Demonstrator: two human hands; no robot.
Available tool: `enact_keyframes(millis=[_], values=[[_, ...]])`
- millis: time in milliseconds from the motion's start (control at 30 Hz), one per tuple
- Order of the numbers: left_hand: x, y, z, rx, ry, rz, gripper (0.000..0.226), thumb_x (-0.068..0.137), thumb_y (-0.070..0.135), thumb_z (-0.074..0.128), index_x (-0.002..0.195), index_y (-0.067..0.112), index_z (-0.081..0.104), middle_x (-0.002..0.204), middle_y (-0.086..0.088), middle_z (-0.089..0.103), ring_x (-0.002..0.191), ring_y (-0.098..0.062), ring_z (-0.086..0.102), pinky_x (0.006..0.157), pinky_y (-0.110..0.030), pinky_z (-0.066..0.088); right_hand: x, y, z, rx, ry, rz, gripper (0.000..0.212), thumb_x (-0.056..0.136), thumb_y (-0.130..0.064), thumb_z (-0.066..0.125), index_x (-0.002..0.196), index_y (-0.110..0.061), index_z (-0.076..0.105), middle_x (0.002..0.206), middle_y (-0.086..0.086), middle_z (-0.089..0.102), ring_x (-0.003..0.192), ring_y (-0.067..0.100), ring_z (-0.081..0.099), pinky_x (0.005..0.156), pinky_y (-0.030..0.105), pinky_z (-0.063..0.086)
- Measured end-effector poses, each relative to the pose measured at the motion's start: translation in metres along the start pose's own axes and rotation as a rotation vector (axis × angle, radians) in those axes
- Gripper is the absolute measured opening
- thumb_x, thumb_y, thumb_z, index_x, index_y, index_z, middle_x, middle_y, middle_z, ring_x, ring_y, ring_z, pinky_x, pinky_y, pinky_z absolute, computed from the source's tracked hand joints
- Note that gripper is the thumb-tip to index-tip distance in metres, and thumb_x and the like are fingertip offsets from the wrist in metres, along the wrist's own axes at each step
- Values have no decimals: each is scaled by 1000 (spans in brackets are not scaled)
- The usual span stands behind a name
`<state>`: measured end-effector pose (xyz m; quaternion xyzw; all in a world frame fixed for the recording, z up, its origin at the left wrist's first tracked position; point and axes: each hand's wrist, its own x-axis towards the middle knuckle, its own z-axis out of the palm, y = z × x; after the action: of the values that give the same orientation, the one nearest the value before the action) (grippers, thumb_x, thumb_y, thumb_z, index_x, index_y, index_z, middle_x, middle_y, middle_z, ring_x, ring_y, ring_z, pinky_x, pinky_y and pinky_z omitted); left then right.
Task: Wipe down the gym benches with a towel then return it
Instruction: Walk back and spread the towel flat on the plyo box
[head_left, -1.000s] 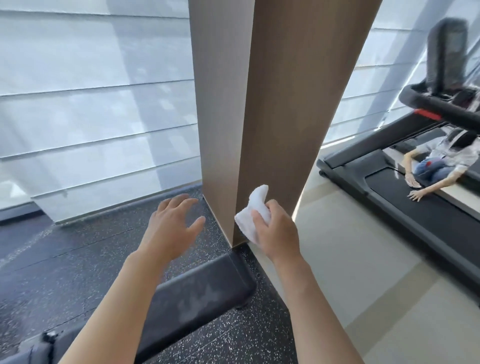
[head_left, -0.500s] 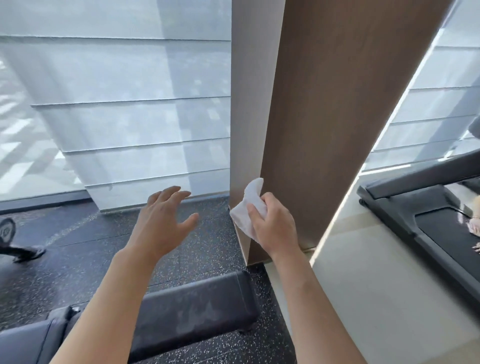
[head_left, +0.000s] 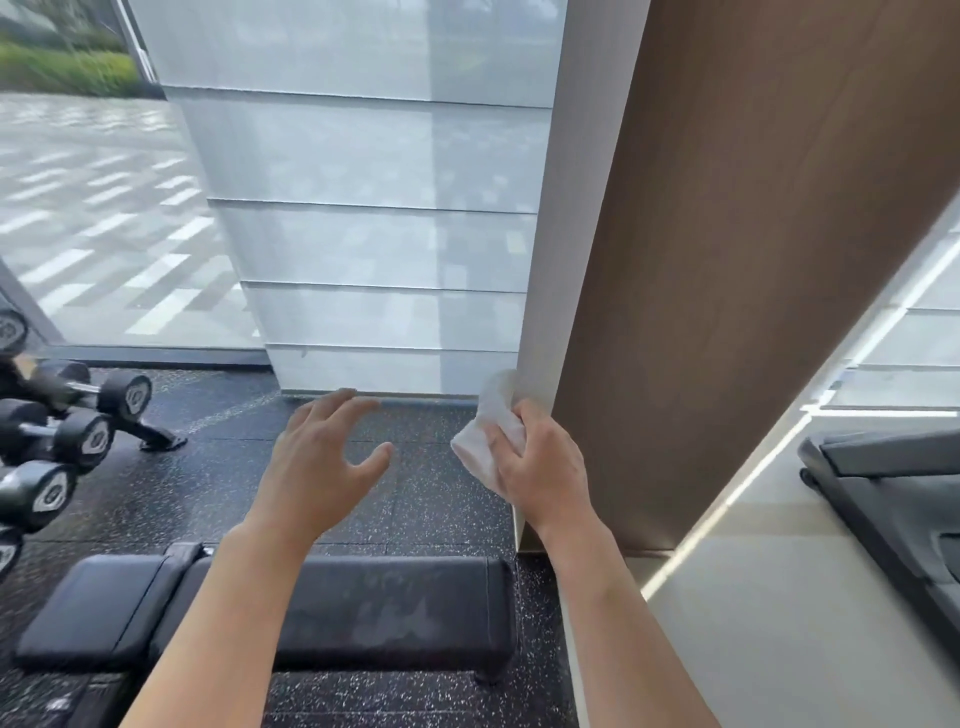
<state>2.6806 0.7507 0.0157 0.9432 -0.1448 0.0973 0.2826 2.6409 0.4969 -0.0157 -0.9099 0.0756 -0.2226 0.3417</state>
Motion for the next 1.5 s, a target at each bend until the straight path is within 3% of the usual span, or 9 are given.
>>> enact_keyframes(millis=[233,433,667,900,1133,1300,1500], values=[[-41,-32,-55,1,36,-52,57,90,43,72,143,29,57,156,5,47,145,-20,36,118,-49,36,-26,-64,15,-1,-7,-75,22,100,-52,54,92,-32,48,74,-18,53,66,-3,50,57,17,34],[-106,-109,-136,36,104,-137,58,90,42,73,143,29,56,155,4,47,144,-21,38,116,-48,36,-69,-157,69,26,-93,-151,27,101,-52,53,94,-26,52,79,-7,63,69,13,60,63,36,53],[-204,-224,-237,103,244,-261,58,87,42,74,141,25,60,151,1,52,142,-23,39,118,-47,36,-131,-288,156,104,-179,-274,26,98,-46,58,84,-26,48,69,-12,55,61,1,49,51,26,30],[-319,-308,-321,165,368,-482,55,88,39,74,140,24,61,151,0,52,142,-28,41,117,-52,38,-204,-410,235,111,-370,-454,25,99,-45,56,85,-25,50,76,-11,58,67,7,54,58,29,39],[-404,-353,-372,174,514,-638,52,89,36,71,139,26,61,152,5,51,141,-23,40,117,-49,39,-255,-503,288,123,-520,-643,21,99,-49,54,97,-29,50,83,-16,56,71,2,50,63,30,35],[-456,-379,-396,212,571,-765,54,87,41,64,138,24,62,151,2,52,140,-25,42,117,-49,39,-291,-552,334,165,-626,-775,23,96,-53,54,96,-30,50,92,-15,58,80,9,54,69,30,38],[-492,-431,-416,259,596,-906,52,89,34,70,140,27,60,153,3,50,143,-22,39,118,-48,37,-324,-607,403,226,-770,-887,30,94,-57,53,84,-31,42,84,-15,50,72,8,50,65,33,41]])
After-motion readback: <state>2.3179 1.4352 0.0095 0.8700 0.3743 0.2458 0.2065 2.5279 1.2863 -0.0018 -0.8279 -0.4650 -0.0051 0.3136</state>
